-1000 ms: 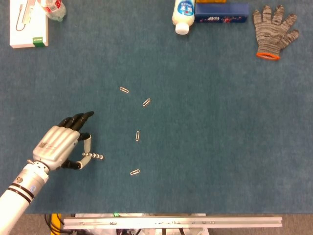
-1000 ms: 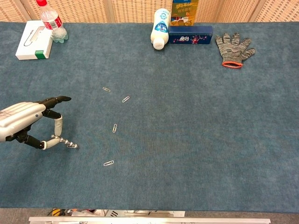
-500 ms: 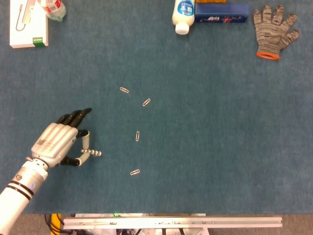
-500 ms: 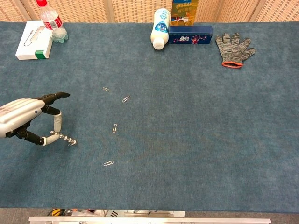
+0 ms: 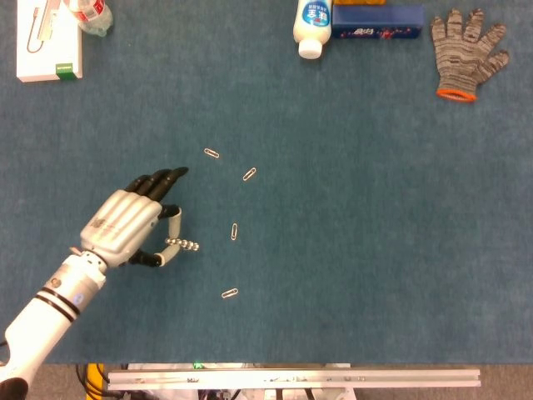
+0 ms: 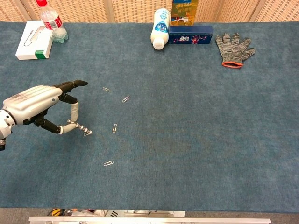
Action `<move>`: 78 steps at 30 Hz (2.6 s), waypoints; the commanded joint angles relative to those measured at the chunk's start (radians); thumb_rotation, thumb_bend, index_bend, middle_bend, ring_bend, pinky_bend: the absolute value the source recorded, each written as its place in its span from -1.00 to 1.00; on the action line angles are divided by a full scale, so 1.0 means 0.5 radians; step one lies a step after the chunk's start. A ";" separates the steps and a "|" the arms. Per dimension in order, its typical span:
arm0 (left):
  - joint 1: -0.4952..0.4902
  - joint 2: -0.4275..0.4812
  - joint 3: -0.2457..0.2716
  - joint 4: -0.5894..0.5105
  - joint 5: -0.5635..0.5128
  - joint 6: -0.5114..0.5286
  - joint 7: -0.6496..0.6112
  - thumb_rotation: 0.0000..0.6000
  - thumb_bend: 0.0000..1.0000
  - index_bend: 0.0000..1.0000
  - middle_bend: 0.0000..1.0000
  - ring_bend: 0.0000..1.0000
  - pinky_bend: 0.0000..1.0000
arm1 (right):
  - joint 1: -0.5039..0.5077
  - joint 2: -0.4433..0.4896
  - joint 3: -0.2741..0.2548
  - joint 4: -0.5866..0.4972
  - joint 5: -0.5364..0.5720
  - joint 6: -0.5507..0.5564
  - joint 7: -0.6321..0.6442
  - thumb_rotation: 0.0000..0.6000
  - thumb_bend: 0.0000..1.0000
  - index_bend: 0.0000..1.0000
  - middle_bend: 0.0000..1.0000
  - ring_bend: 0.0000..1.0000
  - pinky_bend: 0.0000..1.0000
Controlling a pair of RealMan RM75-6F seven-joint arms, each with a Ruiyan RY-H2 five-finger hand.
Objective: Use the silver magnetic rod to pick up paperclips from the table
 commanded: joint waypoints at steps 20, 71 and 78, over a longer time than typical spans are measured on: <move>-0.180 -0.212 -0.118 0.123 -0.109 -0.148 -0.025 1.00 -0.30 0.25 -1.00 -1.00 -0.78 | -0.010 -0.023 -0.006 0.046 0.008 -0.007 0.046 1.00 -1.00 -0.59 -0.61 -0.62 -0.30; -0.139 -0.116 -0.124 0.213 -0.400 -0.016 -0.006 1.00 -0.29 0.25 -1.00 -1.00 -0.76 | 0.004 -0.026 0.005 0.043 0.006 -0.024 0.051 1.00 -1.00 -0.59 -0.61 -0.62 -0.30; -0.084 -0.082 -0.128 0.310 -0.503 -0.010 -0.068 1.00 -0.30 0.25 -1.00 -1.00 -0.75 | 0.008 -0.020 0.008 0.029 0.010 -0.028 0.034 1.00 -1.00 -0.59 -0.61 -0.62 -0.30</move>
